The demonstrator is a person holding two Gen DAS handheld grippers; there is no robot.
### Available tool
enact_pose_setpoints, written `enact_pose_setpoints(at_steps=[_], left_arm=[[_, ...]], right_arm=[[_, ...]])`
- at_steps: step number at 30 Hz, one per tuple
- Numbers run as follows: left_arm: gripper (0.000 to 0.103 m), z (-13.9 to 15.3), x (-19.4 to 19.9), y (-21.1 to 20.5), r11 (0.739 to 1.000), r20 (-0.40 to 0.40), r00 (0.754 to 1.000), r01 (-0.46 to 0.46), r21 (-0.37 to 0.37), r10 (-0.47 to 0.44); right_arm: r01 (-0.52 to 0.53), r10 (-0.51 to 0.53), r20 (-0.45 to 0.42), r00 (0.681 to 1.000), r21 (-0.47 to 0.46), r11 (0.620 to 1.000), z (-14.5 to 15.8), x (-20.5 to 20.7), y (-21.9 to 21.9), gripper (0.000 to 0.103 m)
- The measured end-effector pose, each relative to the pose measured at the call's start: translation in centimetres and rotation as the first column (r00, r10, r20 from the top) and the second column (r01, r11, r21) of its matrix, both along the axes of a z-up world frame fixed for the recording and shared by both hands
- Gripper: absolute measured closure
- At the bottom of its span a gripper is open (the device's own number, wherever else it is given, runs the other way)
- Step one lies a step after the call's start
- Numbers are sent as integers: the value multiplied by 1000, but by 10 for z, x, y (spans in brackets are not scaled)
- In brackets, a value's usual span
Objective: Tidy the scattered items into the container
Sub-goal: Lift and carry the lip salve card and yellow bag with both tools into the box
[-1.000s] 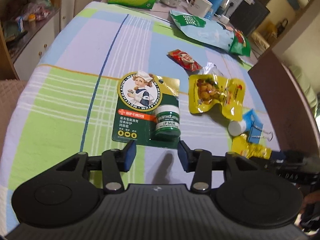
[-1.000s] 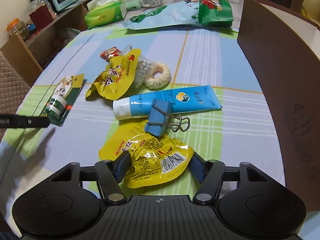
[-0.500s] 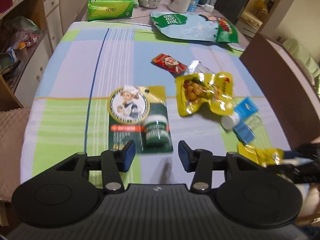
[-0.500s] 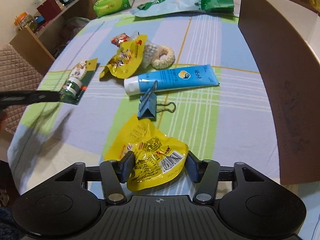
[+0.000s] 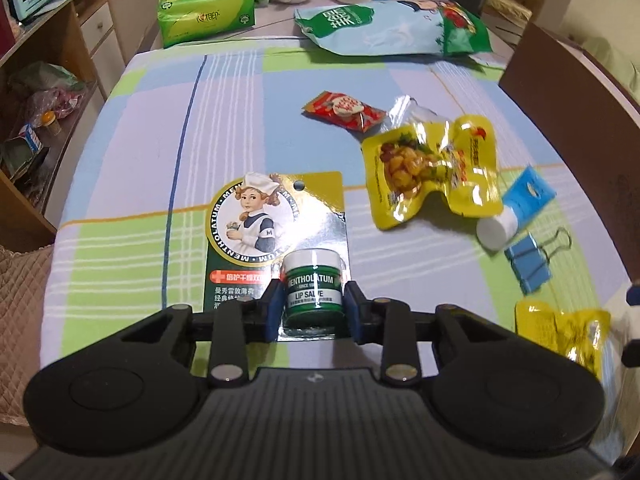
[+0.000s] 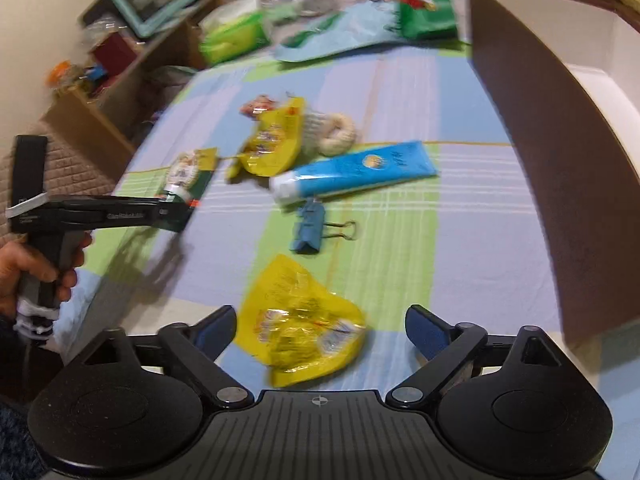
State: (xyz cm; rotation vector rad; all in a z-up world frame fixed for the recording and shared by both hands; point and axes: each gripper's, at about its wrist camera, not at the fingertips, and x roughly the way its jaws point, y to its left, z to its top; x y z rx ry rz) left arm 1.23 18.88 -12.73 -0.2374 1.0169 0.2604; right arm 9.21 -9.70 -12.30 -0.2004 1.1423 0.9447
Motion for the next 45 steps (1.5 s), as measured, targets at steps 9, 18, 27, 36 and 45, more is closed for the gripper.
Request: enact_pose_setpoints(at_steps=[9, 18, 27, 36, 45], left_arm=[[75, 0, -10, -5, 998, -7, 999, 31, 49, -31], [76, 0, -16, -11, 995, -11, 997, 74, 69, -74], [76, 23, -24, -17, 984, 0, 987, 157, 88, -158], [76, 70, -28, -25, 964, 36, 973, 223, 143, -230], [76, 133, 3, -57, 897, 59, 919, 365, 249, -391]], right_arm=[[-83, 97, 104, 990, -131, 988, -34, -19, 35, 44], [-84, 107, 162, 981, -144, 986, -29, -42, 25, 49], [-2, 14, 176, 984, -66, 998, 15, -36, -5, 48], [25, -30, 217, 976, 26, 999, 70, -31, -32, 48], [94, -123, 245, 962, 127, 987, 128, 14, -90, 48]])
